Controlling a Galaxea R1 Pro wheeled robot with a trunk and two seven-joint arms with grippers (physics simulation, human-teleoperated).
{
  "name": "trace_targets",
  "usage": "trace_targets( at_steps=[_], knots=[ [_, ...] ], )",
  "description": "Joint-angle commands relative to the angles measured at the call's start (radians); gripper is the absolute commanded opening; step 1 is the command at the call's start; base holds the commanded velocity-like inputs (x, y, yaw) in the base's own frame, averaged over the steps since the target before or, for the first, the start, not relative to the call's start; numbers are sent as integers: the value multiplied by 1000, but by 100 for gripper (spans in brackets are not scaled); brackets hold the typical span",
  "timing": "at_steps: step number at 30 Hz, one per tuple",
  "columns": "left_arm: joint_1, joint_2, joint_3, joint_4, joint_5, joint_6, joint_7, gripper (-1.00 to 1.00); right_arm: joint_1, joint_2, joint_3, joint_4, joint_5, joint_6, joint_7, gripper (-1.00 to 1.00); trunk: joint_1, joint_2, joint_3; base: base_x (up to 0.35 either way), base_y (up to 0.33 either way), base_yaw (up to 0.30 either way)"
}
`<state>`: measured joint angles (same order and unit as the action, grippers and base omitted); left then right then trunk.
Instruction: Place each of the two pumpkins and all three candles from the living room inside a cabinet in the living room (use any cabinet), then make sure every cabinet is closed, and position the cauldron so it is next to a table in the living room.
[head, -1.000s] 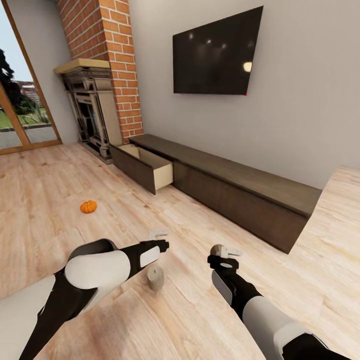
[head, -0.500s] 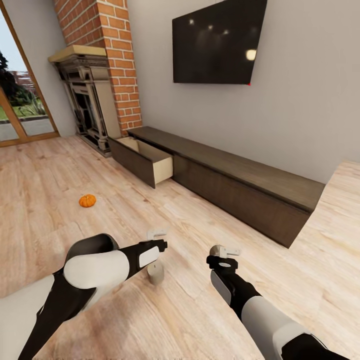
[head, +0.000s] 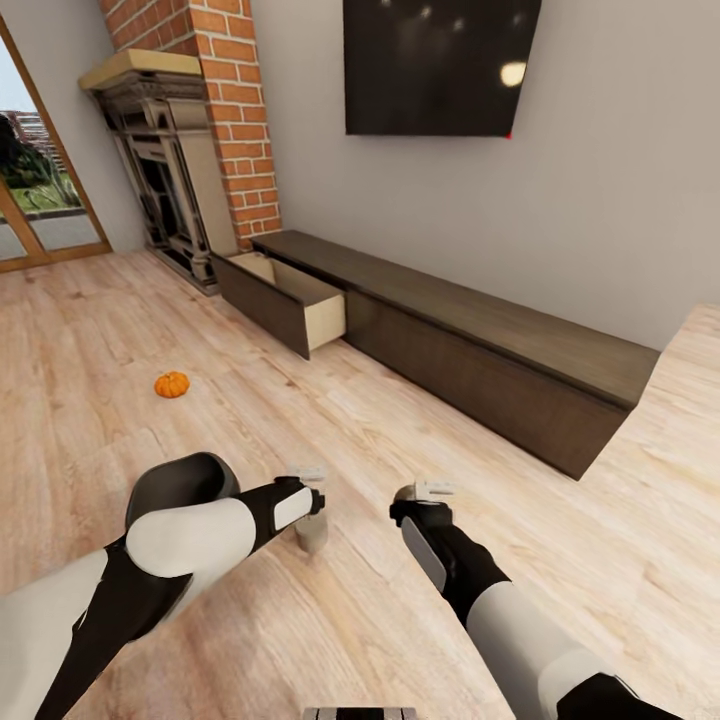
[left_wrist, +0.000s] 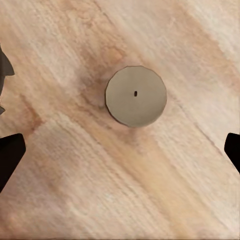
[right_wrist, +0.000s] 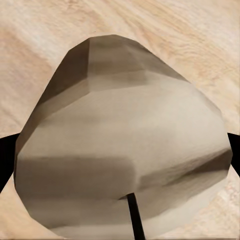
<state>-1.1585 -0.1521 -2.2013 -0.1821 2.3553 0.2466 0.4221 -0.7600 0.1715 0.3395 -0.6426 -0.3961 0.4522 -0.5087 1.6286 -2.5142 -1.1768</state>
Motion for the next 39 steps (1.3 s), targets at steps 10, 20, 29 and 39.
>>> trace_targets(
  at_steps=[10, 20, 29, 39],
  knots=[
    [-1, 28, -2, 1, 1, -79, 3, 100, -1, -7, -10, -206, -21, 166, -30, -100, 4, -3, -40, 0, 0, 0],
    [-1, 18, -4, -5, 1, -95, -81, 100, -1, -1, -98, -374, -30, 358, -57, -100, 9, -5, -78, 0, 0, 0],
    [-1, 19, -5, -8, 1, -99, -69, 100, -1, -1, -99, -374, -30, 358, -58, -100, 13, -7, -113, 0, 0, 0],
    [-1, 16, -7, -17, 1, -145, -56, 100, -1, -1, -99, -374, -32, 358, -57, -100, 13, -7, -113, 50, 0, 0]
  ],
)
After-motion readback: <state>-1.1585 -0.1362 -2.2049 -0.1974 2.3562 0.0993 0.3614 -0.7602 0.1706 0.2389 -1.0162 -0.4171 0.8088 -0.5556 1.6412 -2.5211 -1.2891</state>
